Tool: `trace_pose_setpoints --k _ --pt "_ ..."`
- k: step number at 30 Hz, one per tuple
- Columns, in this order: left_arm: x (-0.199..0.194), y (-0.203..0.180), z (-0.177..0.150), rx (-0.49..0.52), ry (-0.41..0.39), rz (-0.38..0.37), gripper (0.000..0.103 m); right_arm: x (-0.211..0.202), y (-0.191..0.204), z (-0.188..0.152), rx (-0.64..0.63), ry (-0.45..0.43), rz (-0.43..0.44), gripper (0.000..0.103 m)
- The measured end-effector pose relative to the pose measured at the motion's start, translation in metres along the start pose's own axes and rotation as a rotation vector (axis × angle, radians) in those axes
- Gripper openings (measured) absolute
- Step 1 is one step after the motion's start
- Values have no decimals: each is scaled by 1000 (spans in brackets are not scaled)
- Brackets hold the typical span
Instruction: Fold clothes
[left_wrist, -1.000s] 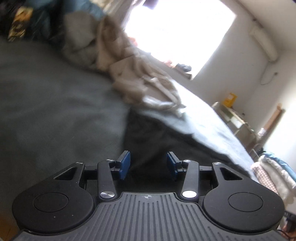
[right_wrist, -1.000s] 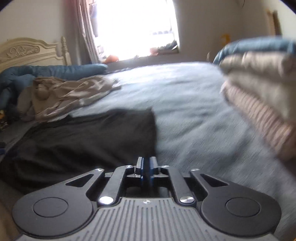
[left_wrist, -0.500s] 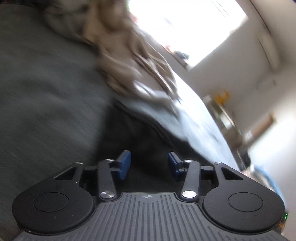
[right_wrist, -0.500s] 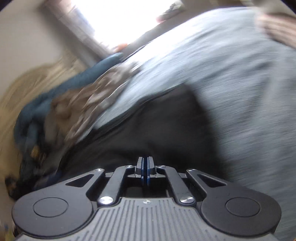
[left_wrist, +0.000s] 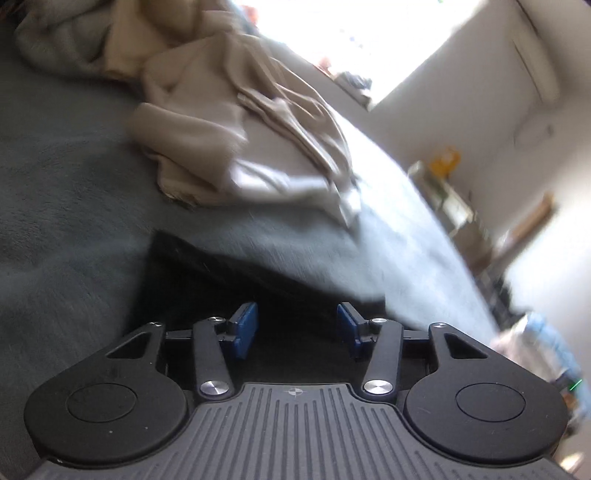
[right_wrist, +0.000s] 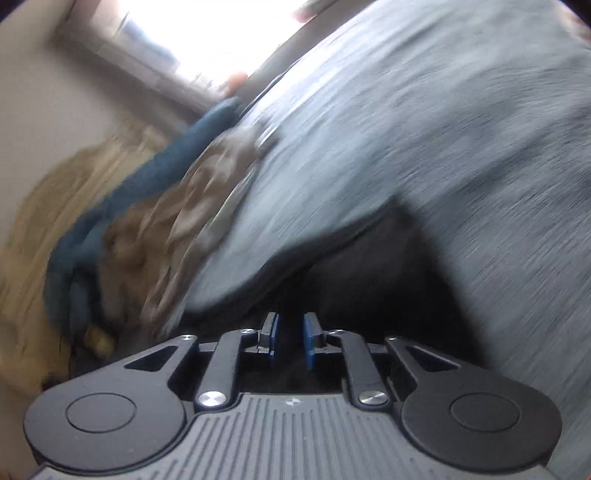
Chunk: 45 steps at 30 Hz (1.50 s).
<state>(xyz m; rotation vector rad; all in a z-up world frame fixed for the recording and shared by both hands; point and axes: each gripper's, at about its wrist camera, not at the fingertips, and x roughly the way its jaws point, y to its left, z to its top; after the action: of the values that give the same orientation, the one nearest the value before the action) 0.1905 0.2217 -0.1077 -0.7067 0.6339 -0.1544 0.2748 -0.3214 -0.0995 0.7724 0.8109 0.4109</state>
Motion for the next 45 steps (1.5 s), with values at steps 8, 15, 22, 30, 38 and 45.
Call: trace_pose_setpoints --k 8,15,22,30,38,45 --pt "-48 -9 -1 25 -83 21 56 -76 11 -15 -22 -113 16 20" --pt "-87 -44 -64 110 -10 -69 57 -132 -2 -81 72 -16 101 23" --pt "-82 -65 -133 290 77 -5 58 -153 -21 -133 64 21 76 15" --pt "-113 -43 -132 198 15 44 57 -239 -36 -133 30 -278 -154 20" --pt "-132 -30 -143 91 -54 113 57 -149 37 -159 -134 -37 170 24" --pt "-159 7 -132 7 -140 223 58 -174 23 -153 -109 -128 40 20"
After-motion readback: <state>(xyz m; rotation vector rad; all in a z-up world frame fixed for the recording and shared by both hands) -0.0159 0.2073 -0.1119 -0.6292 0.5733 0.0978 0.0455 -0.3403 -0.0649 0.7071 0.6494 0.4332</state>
